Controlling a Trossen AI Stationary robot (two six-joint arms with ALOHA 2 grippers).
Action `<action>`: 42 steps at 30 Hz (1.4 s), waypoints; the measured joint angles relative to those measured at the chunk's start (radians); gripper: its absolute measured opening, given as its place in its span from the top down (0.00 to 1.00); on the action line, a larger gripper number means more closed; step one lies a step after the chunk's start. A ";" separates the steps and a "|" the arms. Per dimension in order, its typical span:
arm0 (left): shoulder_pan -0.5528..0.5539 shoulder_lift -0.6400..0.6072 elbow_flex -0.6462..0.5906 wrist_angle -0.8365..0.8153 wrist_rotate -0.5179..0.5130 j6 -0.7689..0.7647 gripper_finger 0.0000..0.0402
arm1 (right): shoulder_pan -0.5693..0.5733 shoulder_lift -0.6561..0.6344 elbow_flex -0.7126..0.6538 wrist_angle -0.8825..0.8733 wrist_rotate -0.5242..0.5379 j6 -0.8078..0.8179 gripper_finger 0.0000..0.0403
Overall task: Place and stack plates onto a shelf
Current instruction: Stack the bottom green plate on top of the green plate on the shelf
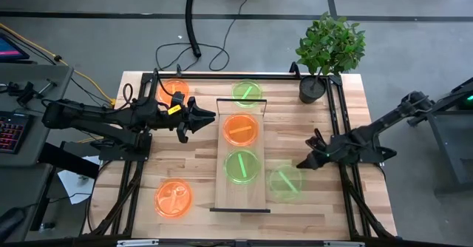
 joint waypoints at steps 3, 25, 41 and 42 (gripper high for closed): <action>0.000 0.000 0.000 0.000 0.000 -0.001 0.74 | 0.000 -0.051 0.001 -0.035 -0.072 -0.014 1.00; 0.000 0.000 0.000 0.001 -0.024 0.000 0.74 | -0.079 0.172 0.105 0.260 0.229 -0.086 1.00; 0.000 0.000 0.000 0.001 -0.026 0.026 0.74 | -0.156 0.820 0.537 0.200 0.291 -0.112 1.00; 0.000 0.000 0.000 0.001 -0.026 0.026 0.74 | -0.156 0.846 0.559 0.192 0.291 -0.111 1.00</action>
